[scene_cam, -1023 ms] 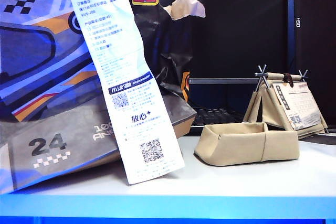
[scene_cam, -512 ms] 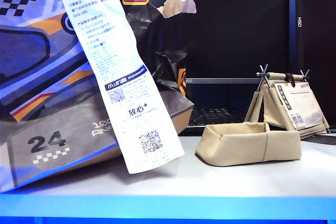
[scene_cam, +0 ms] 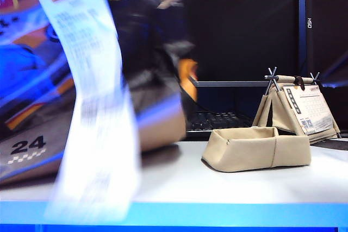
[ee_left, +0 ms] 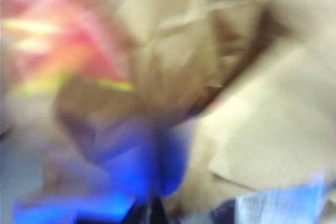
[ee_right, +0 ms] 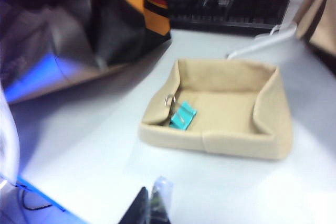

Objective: Open the paper bag and put two oranges into the paper bag.

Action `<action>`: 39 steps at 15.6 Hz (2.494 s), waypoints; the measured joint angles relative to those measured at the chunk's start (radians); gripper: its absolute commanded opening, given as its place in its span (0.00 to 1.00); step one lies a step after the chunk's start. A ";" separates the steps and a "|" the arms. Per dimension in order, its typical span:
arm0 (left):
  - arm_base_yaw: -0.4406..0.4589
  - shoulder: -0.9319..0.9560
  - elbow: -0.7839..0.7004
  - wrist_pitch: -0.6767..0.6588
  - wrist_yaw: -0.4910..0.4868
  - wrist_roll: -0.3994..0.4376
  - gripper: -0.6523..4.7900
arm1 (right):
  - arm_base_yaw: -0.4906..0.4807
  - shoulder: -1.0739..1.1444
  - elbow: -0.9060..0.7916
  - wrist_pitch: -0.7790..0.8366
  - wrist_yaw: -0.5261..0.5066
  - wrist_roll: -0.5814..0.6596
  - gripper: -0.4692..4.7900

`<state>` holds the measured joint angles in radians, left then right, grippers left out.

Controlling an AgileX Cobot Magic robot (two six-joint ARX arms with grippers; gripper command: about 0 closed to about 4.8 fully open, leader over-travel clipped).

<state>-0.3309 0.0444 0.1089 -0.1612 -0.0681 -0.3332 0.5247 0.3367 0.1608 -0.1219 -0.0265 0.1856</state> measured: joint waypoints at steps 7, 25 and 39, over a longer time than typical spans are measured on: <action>0.000 0.000 0.001 0.066 0.000 0.000 0.12 | 0.000 -0.001 -0.001 0.002 0.000 0.020 0.11; 0.149 -0.040 -0.022 0.025 0.035 0.001 0.12 | -0.349 -0.333 -0.152 -0.030 -0.023 0.022 0.11; 0.463 -0.040 -0.099 0.001 0.043 0.004 0.12 | -0.622 -0.333 -0.152 -0.003 -0.019 0.023 0.11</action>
<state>0.1322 0.0048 0.0101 -0.1604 -0.0250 -0.3294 -0.0975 0.0040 0.0086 -0.1249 -0.0456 0.2089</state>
